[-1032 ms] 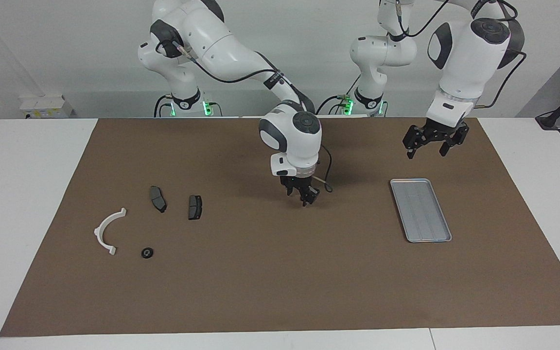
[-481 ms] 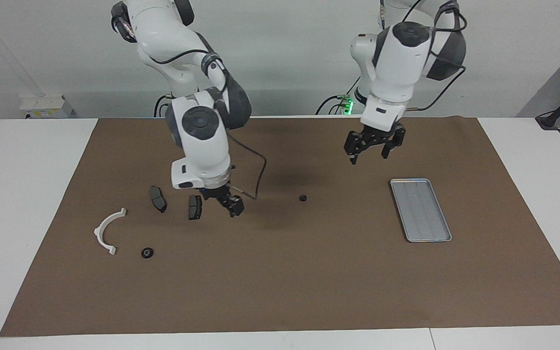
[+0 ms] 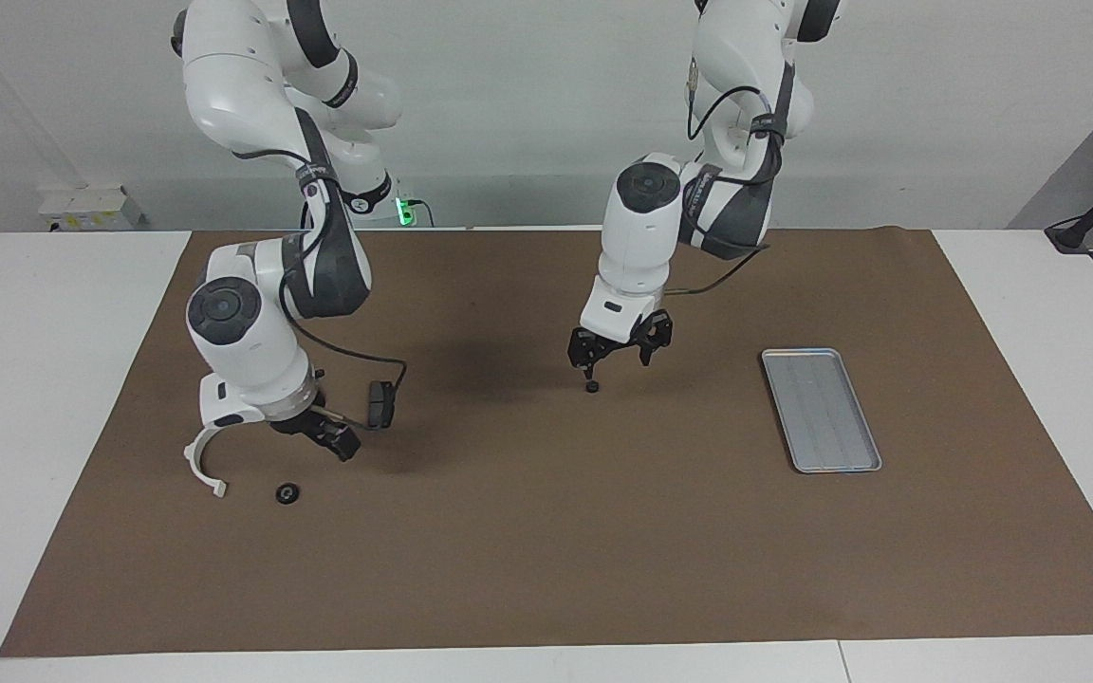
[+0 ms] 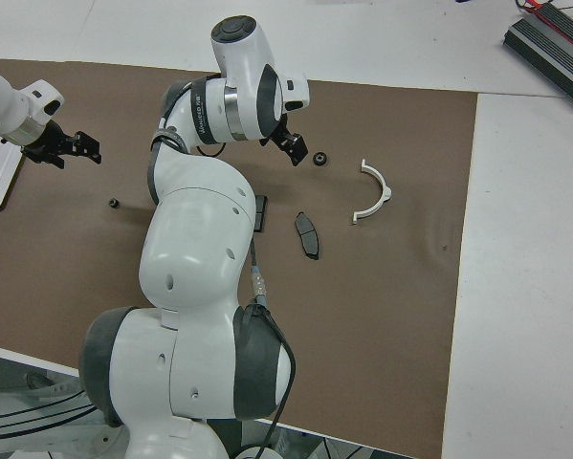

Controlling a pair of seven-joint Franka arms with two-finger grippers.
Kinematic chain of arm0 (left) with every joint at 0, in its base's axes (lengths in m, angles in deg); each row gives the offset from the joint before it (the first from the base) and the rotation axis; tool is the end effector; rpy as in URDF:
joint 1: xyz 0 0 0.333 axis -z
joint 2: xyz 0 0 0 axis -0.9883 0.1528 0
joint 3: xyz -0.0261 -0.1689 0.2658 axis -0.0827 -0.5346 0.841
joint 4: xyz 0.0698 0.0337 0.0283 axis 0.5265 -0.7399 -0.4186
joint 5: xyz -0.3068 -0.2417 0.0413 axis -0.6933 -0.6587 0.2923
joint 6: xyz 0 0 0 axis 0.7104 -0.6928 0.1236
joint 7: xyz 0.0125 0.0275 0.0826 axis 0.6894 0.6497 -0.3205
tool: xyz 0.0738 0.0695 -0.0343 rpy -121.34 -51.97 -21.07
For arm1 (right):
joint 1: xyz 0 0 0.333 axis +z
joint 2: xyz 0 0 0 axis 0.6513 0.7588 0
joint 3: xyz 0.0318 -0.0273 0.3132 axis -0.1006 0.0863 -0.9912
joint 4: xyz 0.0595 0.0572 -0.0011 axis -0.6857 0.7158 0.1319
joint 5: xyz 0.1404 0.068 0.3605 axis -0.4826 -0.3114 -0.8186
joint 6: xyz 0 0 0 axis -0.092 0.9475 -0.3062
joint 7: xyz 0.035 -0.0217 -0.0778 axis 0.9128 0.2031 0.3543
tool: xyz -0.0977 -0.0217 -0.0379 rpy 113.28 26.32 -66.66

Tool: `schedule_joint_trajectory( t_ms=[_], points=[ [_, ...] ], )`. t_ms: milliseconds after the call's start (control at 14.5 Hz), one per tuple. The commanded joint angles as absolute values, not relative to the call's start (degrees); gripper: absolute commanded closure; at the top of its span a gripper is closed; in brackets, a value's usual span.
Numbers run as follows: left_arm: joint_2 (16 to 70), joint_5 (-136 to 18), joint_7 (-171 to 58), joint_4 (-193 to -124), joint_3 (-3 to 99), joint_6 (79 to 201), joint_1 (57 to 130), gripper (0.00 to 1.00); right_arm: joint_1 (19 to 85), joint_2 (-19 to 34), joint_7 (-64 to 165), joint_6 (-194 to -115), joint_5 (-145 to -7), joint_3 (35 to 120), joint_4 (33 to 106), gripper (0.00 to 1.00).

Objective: Pick bearing gear from pile to tray

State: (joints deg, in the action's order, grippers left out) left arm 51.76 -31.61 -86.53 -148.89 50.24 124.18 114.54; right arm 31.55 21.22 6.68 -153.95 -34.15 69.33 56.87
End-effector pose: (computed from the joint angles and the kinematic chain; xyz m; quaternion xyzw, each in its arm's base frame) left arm 0.5426 -0.3610 0.3907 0.9951 0.0925 0.0321 0.0108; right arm 0.6821 0.0368 0.3523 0.9733 -0.2277 -0.0047 0.0281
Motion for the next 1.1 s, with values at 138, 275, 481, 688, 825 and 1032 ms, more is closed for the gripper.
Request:
schedule_joint_trajectory(
  t_ms=[138, 275, 481, 688, 825, 1032],
  points=[
    [51.91, -33.47, -87.56, -153.72, 50.87, 128.01, 115.66, 0.04, 27.02, 24.11, 14.98, -162.95, -31.88, 68.37, 60.1, 0.0],
    [51.3, -33.91, -87.56, -156.01, 50.87, 128.18, 117.06, 0.03, 27.02, 24.9, 15.08, -163.58, -30.74, 68.46, 60.01, 0.0],
    [50.94, -33.91, -88.0, -158.21, 50.87, 131.33, 117.94, 0.03, 26.93, 25.86, 15.16, -166.04, -29.6, 68.46, 59.84, 0.02],
    [51.03, -33.91, -88.79, -159.97, 50.87, 133.89, 118.74, 0.03, 26.84, 26.74, 15.16, -168.59, -28.54, 68.55, 59.75, 0.04],
    [51.12, -33.91, -88.79, -160.41, 50.96, 134.77, 118.74, 0.03, 26.4, 27.19, 15.16, -169.47, -28.54, 68.55, 59.93, 0.04],
    [51.56, -33.91, -88.71, -161.29, 50.96, 137.31, 118.65, 0.03, 25.97, 27.98, 15.25, -171.31, -28.45, 68.55, 59.93, 0.09]
  ],
)
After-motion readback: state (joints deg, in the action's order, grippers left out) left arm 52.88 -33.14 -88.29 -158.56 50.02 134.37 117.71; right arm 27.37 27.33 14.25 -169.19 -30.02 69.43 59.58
